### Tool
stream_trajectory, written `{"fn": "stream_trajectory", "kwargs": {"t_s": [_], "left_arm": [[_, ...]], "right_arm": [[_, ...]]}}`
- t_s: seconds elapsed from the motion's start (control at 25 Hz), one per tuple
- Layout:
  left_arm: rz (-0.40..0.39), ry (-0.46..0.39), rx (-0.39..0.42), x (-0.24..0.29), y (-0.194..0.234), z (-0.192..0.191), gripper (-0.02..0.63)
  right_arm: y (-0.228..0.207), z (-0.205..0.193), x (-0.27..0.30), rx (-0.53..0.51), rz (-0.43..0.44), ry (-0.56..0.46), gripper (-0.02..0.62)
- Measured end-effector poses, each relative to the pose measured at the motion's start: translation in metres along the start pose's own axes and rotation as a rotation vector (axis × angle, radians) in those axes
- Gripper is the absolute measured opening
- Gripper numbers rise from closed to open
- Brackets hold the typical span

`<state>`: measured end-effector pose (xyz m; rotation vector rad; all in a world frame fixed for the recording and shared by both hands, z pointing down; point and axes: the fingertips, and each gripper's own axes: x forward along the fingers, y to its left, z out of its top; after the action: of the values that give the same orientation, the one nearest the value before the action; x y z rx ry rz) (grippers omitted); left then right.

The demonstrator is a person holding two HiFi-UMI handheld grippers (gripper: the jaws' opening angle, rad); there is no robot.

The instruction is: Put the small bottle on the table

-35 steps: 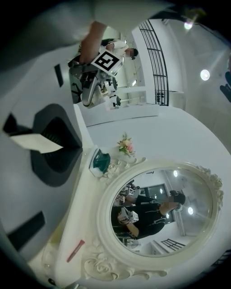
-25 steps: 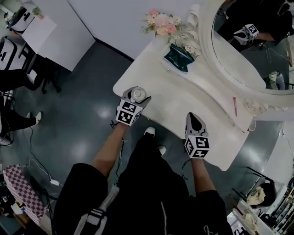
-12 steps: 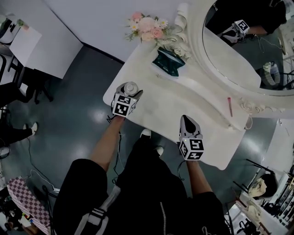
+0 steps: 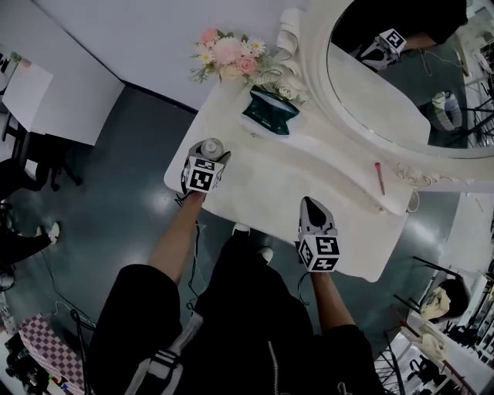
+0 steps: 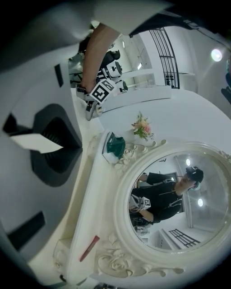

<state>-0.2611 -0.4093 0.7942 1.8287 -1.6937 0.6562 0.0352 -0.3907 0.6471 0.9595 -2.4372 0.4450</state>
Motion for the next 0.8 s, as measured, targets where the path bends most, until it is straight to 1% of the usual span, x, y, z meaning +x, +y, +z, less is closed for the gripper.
{"fn": "stream_trajectory", "kwargs": {"t_s": [0.16,0.4,0.56,0.68,0.72,0.76,0.8], "left_arm": [[-0.015,0.031,0.005,0.002,-0.003,-0.002,0.339],[-0.032,0.029,0.013,0.007,-0.004,-0.007,0.341],[-0.033,0.032,0.065,0.007,-0.005,-0.011,0.342],[-0.037,0.042,0.063,0.007,-0.005,-0.013,0.345],[-0.036,0.044,0.057,0.007,-0.005,-0.012,0.367],[-0.032,0.042,0.051,0.005,-0.005,-0.011,0.408],[-0.021,0.035,0.047,0.001,-0.004,-0.009,0.431]], "right_arm": [[0.0,0.001,0.002,0.012,-0.016,0.003,0.002],[-0.002,0.003,-0.003,0.024,-0.045,-0.003,0.002],[-0.007,0.008,-0.011,0.03,-0.063,-0.018,0.002],[-0.02,0.013,-0.018,0.047,-0.082,-0.042,0.002],[-0.024,0.015,-0.021,0.051,-0.089,-0.051,0.002],[-0.029,0.017,-0.023,0.054,-0.095,-0.059,0.002],[-0.032,0.019,-0.026,0.056,-0.1,-0.068,0.002]]}}
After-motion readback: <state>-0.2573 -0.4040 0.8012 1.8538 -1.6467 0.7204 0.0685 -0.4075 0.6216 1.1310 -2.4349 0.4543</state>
